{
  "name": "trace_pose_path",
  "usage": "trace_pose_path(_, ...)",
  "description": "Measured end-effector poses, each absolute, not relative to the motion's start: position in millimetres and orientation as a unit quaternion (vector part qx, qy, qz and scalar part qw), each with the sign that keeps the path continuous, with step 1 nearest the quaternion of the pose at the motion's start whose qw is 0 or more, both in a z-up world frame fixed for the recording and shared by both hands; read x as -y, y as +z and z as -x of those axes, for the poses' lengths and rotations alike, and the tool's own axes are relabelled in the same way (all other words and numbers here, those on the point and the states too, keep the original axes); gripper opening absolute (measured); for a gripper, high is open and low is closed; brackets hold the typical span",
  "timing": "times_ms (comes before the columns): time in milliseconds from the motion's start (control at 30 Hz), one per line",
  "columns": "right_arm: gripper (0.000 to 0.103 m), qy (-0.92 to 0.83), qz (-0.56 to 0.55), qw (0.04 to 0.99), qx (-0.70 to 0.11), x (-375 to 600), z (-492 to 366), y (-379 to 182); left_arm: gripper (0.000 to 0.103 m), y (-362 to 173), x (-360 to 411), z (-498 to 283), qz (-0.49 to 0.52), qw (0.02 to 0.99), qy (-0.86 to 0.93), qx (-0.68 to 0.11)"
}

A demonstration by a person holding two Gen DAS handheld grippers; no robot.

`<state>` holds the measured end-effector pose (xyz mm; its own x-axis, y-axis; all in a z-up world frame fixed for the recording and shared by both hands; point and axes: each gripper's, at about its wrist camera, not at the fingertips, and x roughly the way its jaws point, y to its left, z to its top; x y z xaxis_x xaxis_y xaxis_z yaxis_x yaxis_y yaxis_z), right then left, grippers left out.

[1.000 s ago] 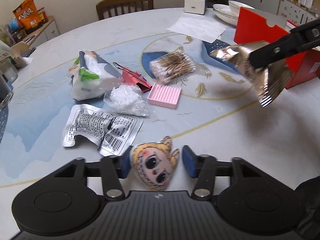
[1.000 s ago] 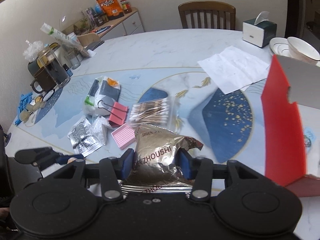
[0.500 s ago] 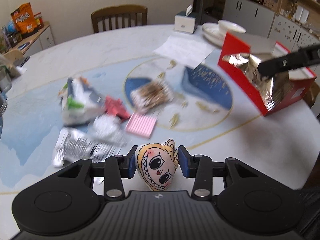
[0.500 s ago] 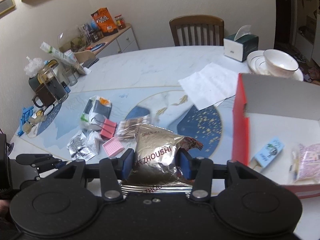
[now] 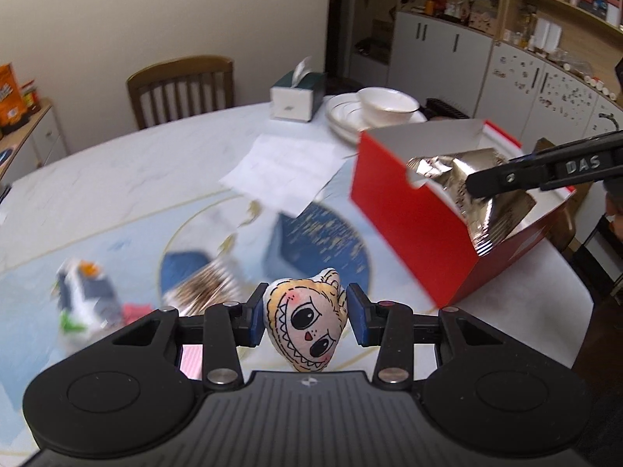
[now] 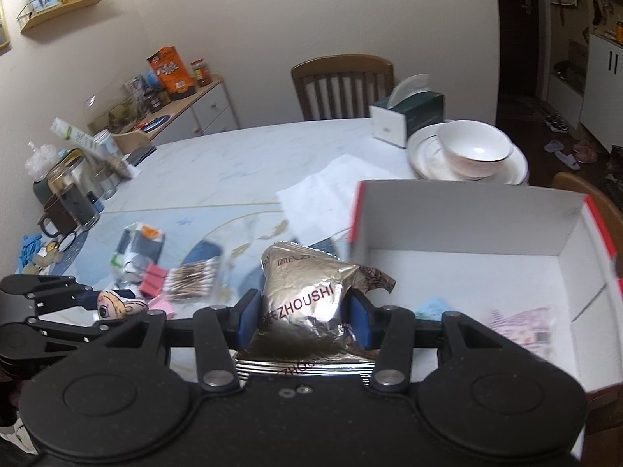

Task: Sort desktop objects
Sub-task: 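Carry the cookie with the left tool while the right tool carries the foil bag to the box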

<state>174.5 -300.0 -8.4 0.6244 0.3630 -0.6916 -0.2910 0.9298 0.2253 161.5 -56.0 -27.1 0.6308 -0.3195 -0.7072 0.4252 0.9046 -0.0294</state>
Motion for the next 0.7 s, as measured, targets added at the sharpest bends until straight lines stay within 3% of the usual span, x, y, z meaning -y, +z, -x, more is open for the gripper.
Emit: trace_pose_path(700,0.047,0.144,-0.052,0.908,-0.390,403,-200,-20,0.040,-7,201,-209,-0.136,0.888,-0.278,-0.339)
